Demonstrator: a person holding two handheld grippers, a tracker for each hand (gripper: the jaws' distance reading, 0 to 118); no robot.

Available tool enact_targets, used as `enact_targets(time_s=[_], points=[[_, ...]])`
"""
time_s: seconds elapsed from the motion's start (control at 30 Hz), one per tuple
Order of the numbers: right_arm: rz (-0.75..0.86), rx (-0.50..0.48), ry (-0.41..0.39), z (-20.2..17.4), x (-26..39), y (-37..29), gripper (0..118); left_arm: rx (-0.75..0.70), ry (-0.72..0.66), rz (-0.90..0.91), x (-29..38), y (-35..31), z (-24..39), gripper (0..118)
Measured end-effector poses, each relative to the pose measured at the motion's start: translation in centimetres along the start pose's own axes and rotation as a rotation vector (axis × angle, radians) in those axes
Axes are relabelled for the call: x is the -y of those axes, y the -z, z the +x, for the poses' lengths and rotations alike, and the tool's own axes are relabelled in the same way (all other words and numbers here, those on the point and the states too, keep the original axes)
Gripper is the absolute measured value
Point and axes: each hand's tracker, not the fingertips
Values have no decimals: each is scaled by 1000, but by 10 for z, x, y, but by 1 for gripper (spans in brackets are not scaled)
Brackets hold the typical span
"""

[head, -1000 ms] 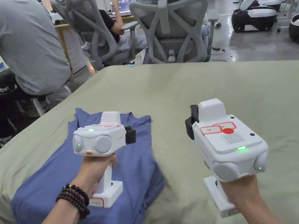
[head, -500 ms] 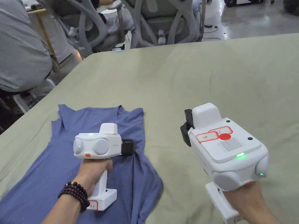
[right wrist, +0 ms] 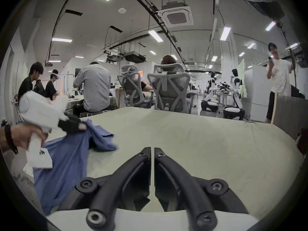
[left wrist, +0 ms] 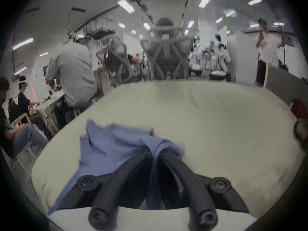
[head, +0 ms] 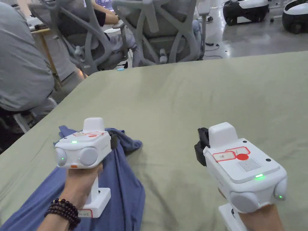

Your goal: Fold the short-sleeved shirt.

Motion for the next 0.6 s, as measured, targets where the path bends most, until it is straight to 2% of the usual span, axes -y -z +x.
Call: enact_targets(time_s=[0.1, 0.17, 0.27, 0.43, 0.6], points=[[4, 46, 5, 20, 1, -15, 5, 106, 61, 111, -44, -28, 28, 5], [10, 96, 9, 38, 2, -28, 5, 207, 127, 178, -70, -45, 64, 5], [9, 172, 29, 75, 3, -55, 5, 392, 153, 240, -103, -61, 135, 5], [19, 371, 37, 146, 3, -131, 5, 766, 151, 274, -123, -81, 282, 5], [-9, 598, 87, 205, 14, -226, 5, 1000, 257, 208, -97, -80, 432, 5]])
